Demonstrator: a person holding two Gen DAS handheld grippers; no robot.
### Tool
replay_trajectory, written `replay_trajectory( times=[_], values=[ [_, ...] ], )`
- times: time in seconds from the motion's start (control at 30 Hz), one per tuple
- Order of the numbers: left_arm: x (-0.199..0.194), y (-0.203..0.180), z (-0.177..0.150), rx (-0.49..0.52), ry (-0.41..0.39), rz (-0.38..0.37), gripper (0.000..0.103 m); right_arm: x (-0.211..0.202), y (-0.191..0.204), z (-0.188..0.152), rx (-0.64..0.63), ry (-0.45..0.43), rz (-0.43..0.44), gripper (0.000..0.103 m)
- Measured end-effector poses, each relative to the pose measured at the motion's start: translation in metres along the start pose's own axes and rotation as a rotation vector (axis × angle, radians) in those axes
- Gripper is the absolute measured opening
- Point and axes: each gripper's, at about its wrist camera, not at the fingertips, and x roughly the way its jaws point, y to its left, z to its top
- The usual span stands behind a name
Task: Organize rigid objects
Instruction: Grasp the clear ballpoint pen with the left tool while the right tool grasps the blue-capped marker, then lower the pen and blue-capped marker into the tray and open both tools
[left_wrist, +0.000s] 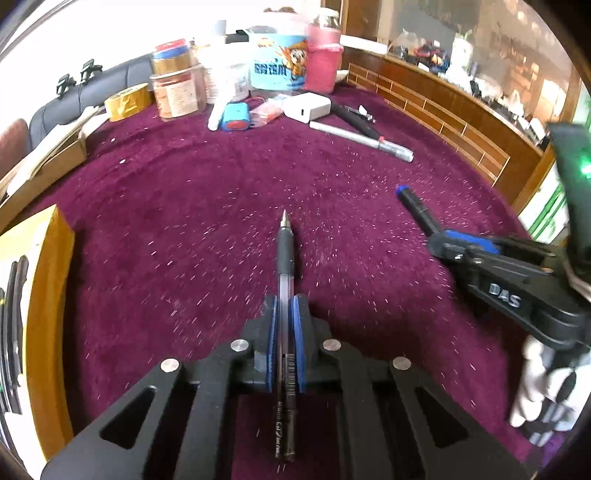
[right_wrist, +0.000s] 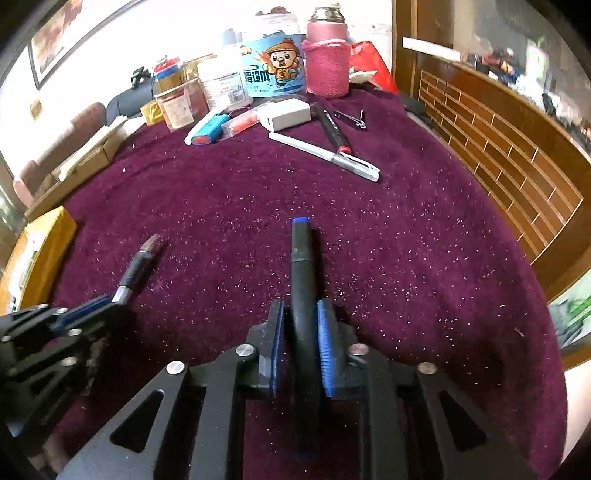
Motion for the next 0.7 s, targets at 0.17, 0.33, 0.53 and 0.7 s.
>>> replay_trajectory(
  times=[0.17, 0.33, 0.53, 0.7],
  values=[
    [-0.048, 0.021, -0.013, -0.077, -0.073, -0.071, 0.006, -0.014, 0.010, -0.008, 0.027, -0.003, 0.083, 0.013],
    [-0.100, 0.045, -0.029, -0.141, -0.164, -0.132, 0.006, -0.041, 0.039, -0.016, 0.020, -0.024, 0.168, 0.013],
    [-0.150, 0.092, -0.058, -0.248, -0.236, -0.141, 0.006, -0.073, 0.105, -0.021, -0.052, -0.042, 0.273, 0.013],
    [-0.168, 0.142, -0.085, -0.342, -0.254, -0.061, 0.006, -0.083, 0.170, -0.028, -0.117, -0.021, 0.366, 0.013]
  ],
)
